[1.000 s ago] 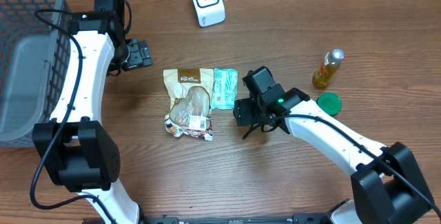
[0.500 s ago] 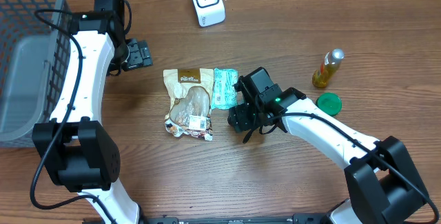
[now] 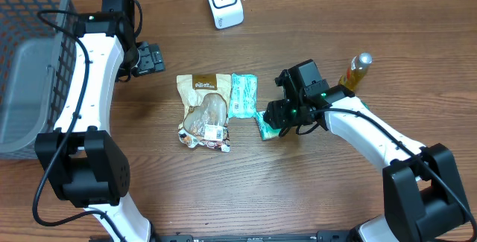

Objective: Scan the item barcode

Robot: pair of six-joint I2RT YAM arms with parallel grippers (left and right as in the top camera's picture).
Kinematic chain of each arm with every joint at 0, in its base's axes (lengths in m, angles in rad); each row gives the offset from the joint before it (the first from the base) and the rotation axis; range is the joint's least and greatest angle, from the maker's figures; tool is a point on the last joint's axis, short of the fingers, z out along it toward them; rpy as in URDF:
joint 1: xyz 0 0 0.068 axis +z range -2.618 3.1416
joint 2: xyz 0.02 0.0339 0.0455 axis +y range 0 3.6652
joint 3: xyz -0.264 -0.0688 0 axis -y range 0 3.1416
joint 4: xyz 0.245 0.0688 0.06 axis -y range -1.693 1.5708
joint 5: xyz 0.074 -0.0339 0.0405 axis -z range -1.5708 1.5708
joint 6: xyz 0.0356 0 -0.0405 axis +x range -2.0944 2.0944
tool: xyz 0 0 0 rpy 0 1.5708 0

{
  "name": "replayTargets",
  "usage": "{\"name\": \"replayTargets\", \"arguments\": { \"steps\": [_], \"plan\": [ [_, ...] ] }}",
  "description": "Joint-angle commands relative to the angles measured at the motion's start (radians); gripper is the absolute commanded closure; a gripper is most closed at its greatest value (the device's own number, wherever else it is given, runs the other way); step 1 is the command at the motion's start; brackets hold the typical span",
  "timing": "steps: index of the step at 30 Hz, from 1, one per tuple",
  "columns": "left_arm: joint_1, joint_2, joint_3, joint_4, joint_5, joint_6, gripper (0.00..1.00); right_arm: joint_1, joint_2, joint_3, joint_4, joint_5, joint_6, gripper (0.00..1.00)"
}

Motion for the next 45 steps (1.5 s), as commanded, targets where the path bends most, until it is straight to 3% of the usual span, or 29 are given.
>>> {"name": "replayTargets", "arguments": {
  "steps": [1, 6, 18, 39, 40, 43, 45],
  "plan": [
    [-0.007, -0.015, 0.016, 0.001, -0.013, 0.004, 0.0, 0.004, 0.023, 0.002, 0.0, -0.012, -0.027, 0.48],
    [-0.007, -0.015, 0.016, 0.001, -0.013, 0.004, 0.0, 0.001, 0.056, 0.001, 0.013, -0.013, -0.027, 0.59],
    [-0.007, -0.015, 0.016, 0.001, -0.013, 0.004, 0.0, 0.001, 0.085, -0.003, -0.02, -0.013, -0.027, 0.67],
    [-0.007, -0.015, 0.016, 0.001, -0.013, 0.004, 0.01, 0.001, 0.105, -0.071, 0.045, -0.012, -0.027, 0.69],
    [-0.007, -0.015, 0.016, 0.001, -0.013, 0.004, 0.0, 0.001, 0.105, -0.071, 0.045, -0.012, -0.028, 0.73],
    [-0.007, -0.015, 0.016, 0.001, -0.013, 0.004, 0.0, 0.0, 0.104, -0.06, 0.023, -0.004, -0.027, 0.96],
    [-0.007, -0.015, 0.016, 0.001, -0.013, 0.004, 0.01, -0.002, 0.101, -0.03, -0.024, -0.007, -0.017, 0.96]
  ]
}}
